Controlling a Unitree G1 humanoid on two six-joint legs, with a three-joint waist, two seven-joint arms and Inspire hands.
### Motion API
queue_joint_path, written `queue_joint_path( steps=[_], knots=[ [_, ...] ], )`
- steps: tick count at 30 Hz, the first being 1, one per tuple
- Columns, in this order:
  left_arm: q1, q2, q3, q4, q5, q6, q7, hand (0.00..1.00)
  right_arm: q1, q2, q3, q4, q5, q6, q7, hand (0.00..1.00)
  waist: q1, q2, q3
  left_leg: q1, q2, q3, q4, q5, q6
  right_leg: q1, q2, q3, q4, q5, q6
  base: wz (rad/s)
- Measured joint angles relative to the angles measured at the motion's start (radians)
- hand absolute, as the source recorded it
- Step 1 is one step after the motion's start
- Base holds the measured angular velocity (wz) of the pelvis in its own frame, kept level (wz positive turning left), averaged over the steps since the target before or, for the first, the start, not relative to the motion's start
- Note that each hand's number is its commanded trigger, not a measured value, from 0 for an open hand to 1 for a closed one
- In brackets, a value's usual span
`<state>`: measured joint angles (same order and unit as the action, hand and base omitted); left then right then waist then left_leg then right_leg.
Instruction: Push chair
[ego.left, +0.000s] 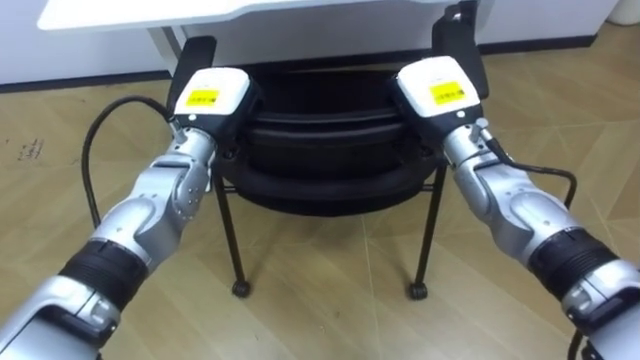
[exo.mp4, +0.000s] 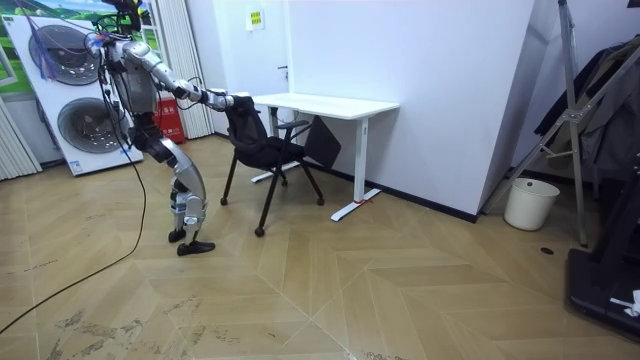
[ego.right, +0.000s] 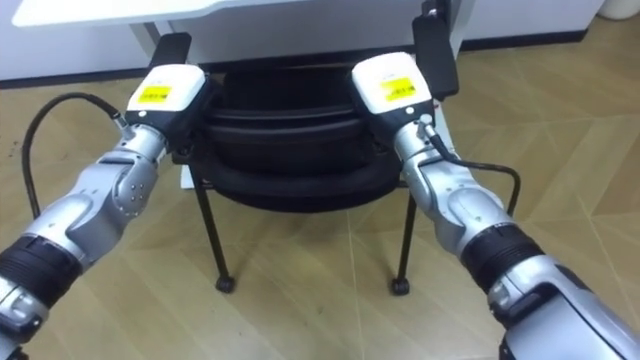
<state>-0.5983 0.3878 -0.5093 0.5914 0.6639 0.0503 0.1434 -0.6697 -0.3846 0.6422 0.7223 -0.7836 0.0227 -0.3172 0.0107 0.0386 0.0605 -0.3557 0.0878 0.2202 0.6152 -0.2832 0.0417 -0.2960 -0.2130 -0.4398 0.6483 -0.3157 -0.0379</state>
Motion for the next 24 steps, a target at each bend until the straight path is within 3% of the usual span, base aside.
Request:
queue_joint_path(
  steps=[6, 10, 15, 20, 22, 23, 24],
  knots=[
    [-0.031, -0.019, 0.000, 0.018, -0.006, -0.015, 0.004, 0.00, -0.075, 0.023, -0.002, 0.116, 0.030, 0.001, 0.005, 0.00, 0.011, -0.012, 0.0068, 0.005, -0.002, -0.003, -0.010, 0.005, 0.001, 0.008, 0.002, -0.005, -0.013, 0.007, 0.002, 0.01],
    [-0.070, -0.020, -0.001, 0.026, -0.033, -0.035, 0.006, 0.00, -0.111, 0.019, -0.010, 0.148, 0.044, 0.000, 0.008, 0.00, 0.018, -0.028, 0.0169, -0.007, -0.002, -0.014, -0.014, 0.009, -0.001, 0.009, 0.005, -0.021, -0.024, 0.008, 0.001, 0.08],
    [-0.168, -0.028, -0.001, 0.030, -0.035, -0.036, 0.009, 0.00, -0.150, 0.017, -0.077, 0.183, 0.029, -0.005, 0.016, 0.00, 0.020, -0.046, 0.0139, -0.017, -0.030, -0.031, -0.069, 0.043, -0.001, -0.001, 0.006, -0.031, -0.057, 0.023, 0.005, 0.16],
    [-0.213, -0.022, -0.002, 0.008, -0.011, -0.039, -0.003, 0.00, -0.195, 0.004, -0.117, 0.177, 0.028, -0.013, 0.048, 0.00, 0.025, -0.056, 0.0089, -0.002, -0.033, -0.032, -0.106, 0.055, -0.003, 0.003, 0.018, 0.000, -0.083, 0.033, 0.011, 0.03],
    [-0.229, -0.021, -0.002, 0.007, 0.017, -0.048, -0.019, 0.00, -0.213, -0.024, -0.117, 0.149, 0.016, -0.015, 0.075, 0.00, 0.029, -0.063, 0.0060, 0.013, -0.038, -0.035, -0.129, 0.066, -0.004, 0.009, 0.033, 0.047, -0.106, 0.042, 0.019, 0.11],
    [-0.230, -0.016, -0.002, -0.015, 0.030, -0.048, -0.025, 0.00, -0.226, -0.057, -0.117, 0.115, 0.001, -0.026, 0.106, 0.00, 0.028, -0.067, 0.0036, 0.025, -0.042, -0.043, -0.150, 0.075, -0.006, 0.021, 0.048, 0.074, -0.132, 0.053, 0.027, 0.13],
    [-0.232, -0.010, -0.002, -0.032, 0.043, -0.053, -0.033, 0.00, -0.230, -0.078, -0.117, 0.100, -0.007, -0.038, 0.121, 0.00, 0.027, -0.068, 0.0036, 0.030, -0.044, -0.054, -0.159, 0.077, -0.008, 0.029, 0.053, 0.078, -0.144, 0.059, 0.028, 0.19]
  ],
)
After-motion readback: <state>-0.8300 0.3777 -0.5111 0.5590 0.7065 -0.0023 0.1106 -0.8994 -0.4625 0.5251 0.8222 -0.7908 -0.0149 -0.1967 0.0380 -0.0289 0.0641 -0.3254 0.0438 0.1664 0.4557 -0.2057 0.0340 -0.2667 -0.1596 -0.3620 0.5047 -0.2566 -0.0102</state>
